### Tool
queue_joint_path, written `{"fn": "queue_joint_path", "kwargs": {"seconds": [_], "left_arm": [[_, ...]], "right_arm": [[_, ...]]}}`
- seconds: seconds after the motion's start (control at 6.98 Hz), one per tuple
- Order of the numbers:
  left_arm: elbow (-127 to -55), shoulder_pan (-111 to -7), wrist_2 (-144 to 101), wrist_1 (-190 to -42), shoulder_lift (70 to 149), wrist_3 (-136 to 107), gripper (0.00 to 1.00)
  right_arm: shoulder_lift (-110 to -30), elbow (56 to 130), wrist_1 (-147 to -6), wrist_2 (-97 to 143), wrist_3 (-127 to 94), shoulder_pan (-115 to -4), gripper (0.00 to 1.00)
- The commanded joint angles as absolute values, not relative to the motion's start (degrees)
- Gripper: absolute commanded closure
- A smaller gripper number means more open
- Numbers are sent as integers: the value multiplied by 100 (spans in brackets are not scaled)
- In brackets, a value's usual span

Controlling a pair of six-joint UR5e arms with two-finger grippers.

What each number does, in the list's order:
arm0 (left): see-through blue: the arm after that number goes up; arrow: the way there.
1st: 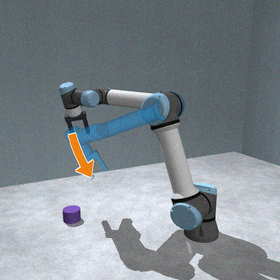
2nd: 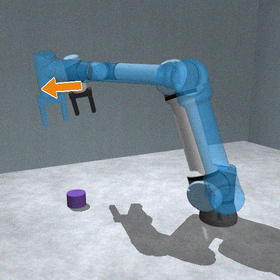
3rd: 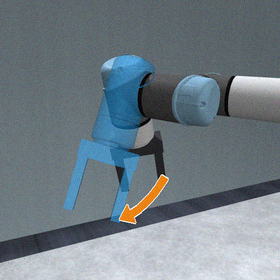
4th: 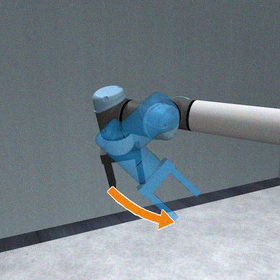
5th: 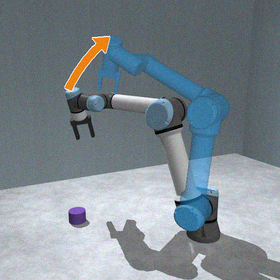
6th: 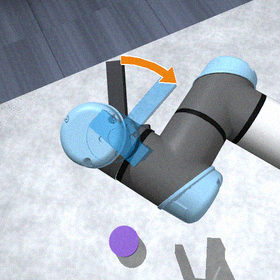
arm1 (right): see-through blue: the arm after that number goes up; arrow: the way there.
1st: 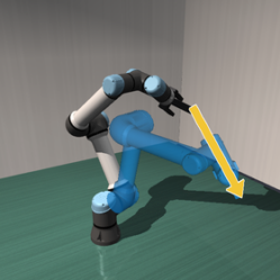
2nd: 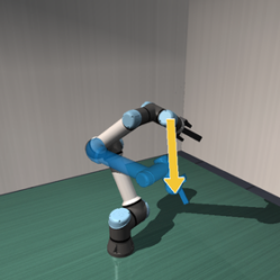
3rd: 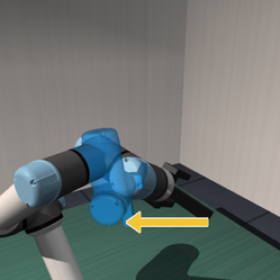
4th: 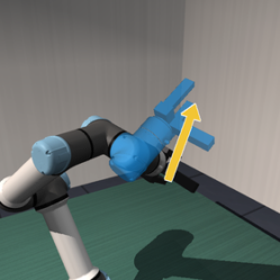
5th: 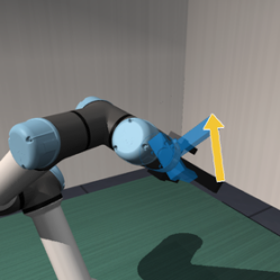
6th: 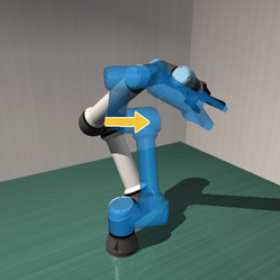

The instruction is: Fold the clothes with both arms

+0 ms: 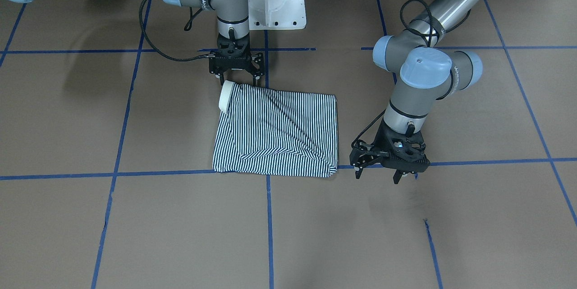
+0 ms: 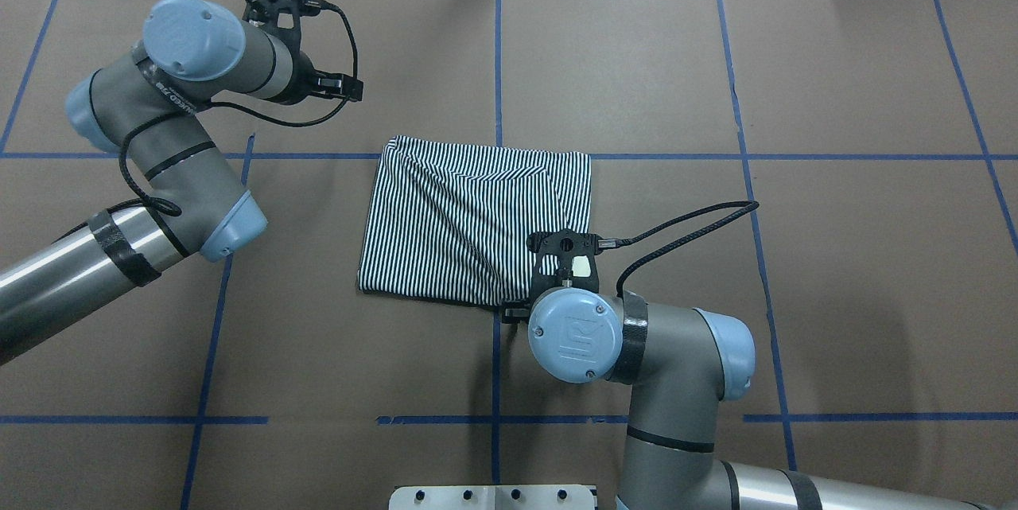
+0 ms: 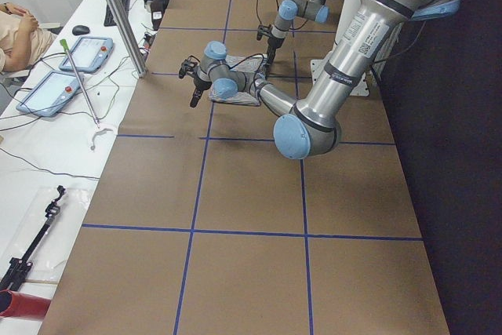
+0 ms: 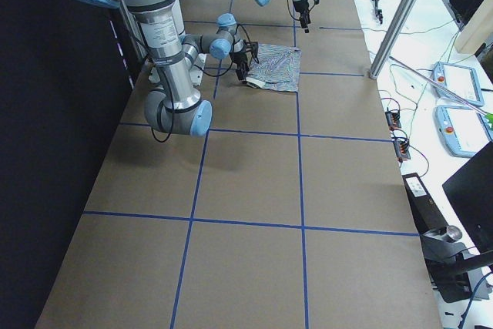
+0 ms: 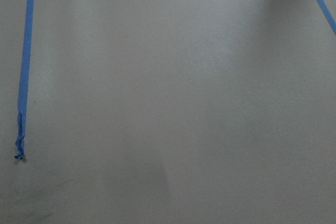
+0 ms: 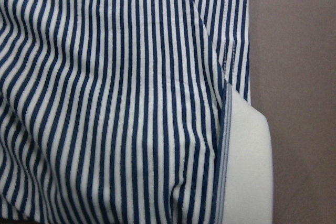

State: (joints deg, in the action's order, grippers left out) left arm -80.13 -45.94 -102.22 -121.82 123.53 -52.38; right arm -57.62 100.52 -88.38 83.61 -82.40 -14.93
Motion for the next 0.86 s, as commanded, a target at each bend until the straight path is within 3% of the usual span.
{"fn": "queue_joint_path", "kwargs": {"seconds": [0.0,0.29,0.72], "left_arm": [[-8068,-4597,-10222,-12173,12349,-5247,0],[-8740,-4597,-10239,-12085,12035,-5247,0],[-11461,-5138,-10819,-9817,10692,-3665,0]], "right_arm": [[-5713,10133,-8728,8393,-8166,-1581,0],[-5704,10658,-9321,9284,-7223,-2377,0],[-6228,11276,-10395,11628,-3872,-5184,0]]}}
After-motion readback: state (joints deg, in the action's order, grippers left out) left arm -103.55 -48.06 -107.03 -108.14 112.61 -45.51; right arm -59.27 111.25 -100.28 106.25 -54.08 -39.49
